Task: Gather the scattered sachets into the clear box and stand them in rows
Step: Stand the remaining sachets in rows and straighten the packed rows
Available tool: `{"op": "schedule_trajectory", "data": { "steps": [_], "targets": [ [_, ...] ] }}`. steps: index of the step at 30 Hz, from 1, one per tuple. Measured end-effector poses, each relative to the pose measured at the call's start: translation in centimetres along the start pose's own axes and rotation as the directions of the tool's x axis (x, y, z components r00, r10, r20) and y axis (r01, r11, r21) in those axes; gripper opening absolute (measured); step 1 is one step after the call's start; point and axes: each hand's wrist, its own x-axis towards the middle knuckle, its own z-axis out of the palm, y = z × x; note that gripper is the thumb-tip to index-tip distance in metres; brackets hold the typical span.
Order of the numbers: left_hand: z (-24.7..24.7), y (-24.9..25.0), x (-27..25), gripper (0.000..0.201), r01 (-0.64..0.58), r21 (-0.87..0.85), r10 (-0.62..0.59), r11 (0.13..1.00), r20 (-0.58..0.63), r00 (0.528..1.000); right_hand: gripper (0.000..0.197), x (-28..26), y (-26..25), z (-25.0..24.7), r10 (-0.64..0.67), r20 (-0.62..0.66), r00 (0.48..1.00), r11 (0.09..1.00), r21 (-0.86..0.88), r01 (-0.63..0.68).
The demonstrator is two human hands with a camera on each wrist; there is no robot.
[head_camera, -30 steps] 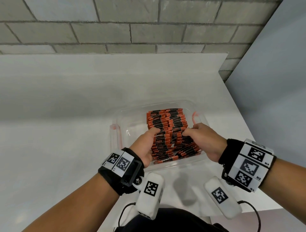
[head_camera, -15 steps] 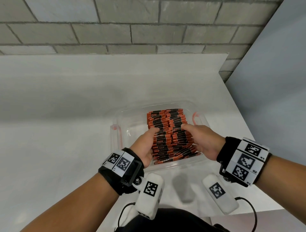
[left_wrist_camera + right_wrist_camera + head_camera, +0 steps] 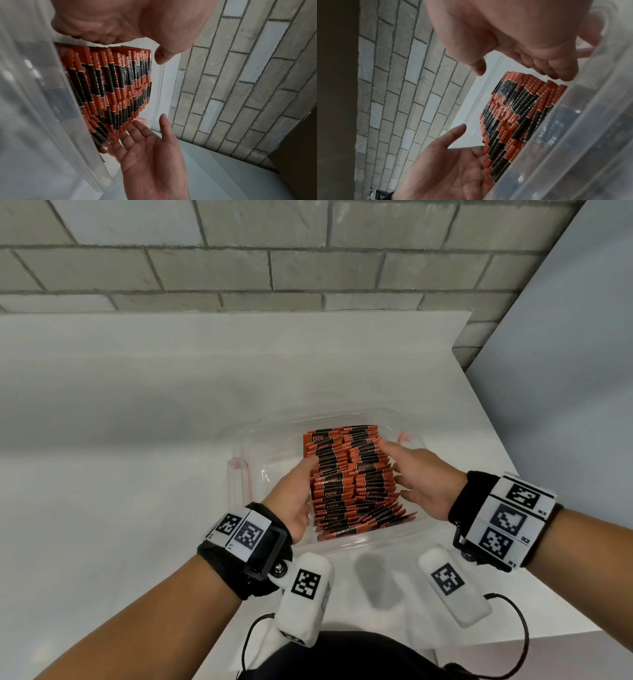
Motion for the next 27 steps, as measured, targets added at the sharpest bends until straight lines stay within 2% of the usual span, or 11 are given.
{"op": "schedule_trajectory", "data": {
  "steps": [2,5,8,10,12,15,17,20,22,27],
  "targets": [
    [0.0,-0.1,0.2,0.041,0.006,-0.010,-0.005,1.000,0.042,0.999,0.060,0.5,0.0,0.0,-0.005,-0.004,1.000,1.000,-0.005,0.005],
    [0.2,0.0,0.0,0.049,0.019,-0.024,-0.018,1.000,0.069,0.997,0.058,0.8,0.0,0.4,0.010,0.020,1.000,1.000,-0.005,-0.009],
    [-0.2,0.8,0.0,0.063,-0.004,0.005,0.004,1.000,0.002,1.000,0.072,0.9,-0.5,0.2,-0.020,0.002,1.000,0.999,-0.035,0.020],
    [-0.3,1.9,0.2,0.074,-0.042,-0.009,0.041,0.999,-0.061,0.997,0.071,0.9,-1.2,-0.1,-0.038,-0.040,0.998,0.998,-0.045,0.036],
    [-0.3,2.6,0.8,0.070,-0.055,-0.037,0.053,0.998,-0.058,0.997,0.062,1.3,-1.7,-0.1,-0.040,-0.044,0.998,0.999,-0.038,0.038],
    [0.2,2.8,1.3,0.057,-0.046,-0.071,0.048,0.996,0.021,0.999,0.052,2.0,-1.7,0.3,-0.022,-0.001,1.000,0.999,-0.044,0.021],
    [0.1,2.8,1.4,0.057,-0.032,-0.066,0.032,0.997,0.004,0.999,0.049,2.3,-1.6,0.5,-0.019,0.016,1.000,0.999,-0.046,0.020],
    [-0.2,3.5,1.6,0.074,-0.038,-0.073,0.031,0.997,-0.084,0.996,0.045,2.8,-2.0,0.3,-0.043,-0.031,0.999,0.999,-0.026,0.042],
    [-0.2,4.1,1.8,0.078,-0.050,-0.101,0.042,0.994,-0.083,0.996,0.049,3.1,-2.3,0.5,-0.054,-0.050,0.997,0.998,-0.031,0.052],
    [0.4,3.9,2.3,0.059,-0.059,-0.141,0.057,0.988,-0.018,0.998,0.046,3.8,-2.6,1.1,-0.048,-0.017,0.999,0.998,-0.044,0.047]
  ]
}}
